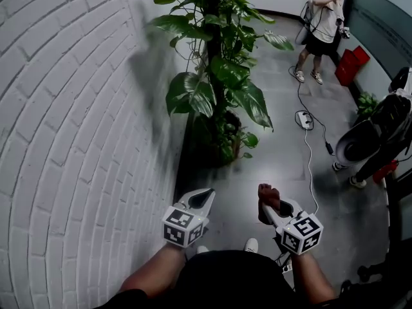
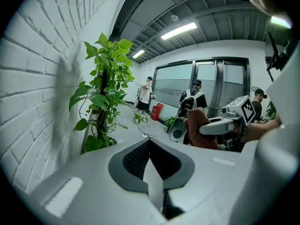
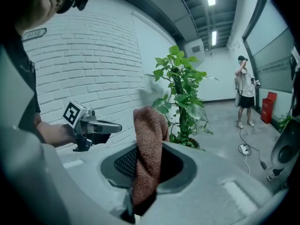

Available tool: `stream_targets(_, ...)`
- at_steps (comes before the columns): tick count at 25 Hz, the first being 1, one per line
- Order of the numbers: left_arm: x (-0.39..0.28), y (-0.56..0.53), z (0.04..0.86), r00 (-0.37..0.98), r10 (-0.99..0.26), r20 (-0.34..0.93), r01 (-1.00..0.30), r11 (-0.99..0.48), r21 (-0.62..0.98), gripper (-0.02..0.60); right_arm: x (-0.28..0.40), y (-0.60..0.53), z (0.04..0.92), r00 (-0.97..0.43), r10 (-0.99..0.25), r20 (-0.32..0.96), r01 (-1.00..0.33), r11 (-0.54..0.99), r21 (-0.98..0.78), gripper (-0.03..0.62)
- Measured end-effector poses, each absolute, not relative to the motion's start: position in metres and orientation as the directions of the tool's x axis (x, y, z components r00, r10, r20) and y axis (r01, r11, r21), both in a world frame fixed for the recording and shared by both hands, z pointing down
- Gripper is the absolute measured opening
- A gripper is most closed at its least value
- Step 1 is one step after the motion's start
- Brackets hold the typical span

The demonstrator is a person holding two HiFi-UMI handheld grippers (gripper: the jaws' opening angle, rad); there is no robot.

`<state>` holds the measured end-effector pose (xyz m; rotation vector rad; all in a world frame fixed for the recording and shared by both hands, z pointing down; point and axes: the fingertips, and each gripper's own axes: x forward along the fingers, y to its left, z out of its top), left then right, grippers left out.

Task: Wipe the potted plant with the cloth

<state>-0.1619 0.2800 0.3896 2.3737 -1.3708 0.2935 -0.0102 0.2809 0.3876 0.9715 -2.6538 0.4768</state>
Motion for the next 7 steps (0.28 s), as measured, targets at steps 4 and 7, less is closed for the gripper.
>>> stream_targets(4, -0.157, 0.265, 0.391, 0.497, -0.789, 0.362, -0.868, -0.444, 0.225, 0.009, -0.004, 0.266, 0.392, -0.737, -0.565, 0.37, -0.66, 0.721, -0.212, 0.064)
stream_targets(7, -0.15, 0.242, 0.399, 0.498, -0.787, 0.364, -0.867, -0.443, 0.227, 0.01, 0.003, 0.242, 0.401, -0.736, -0.565, 0.372, -0.661, 0.718, -0.217, 0.064)
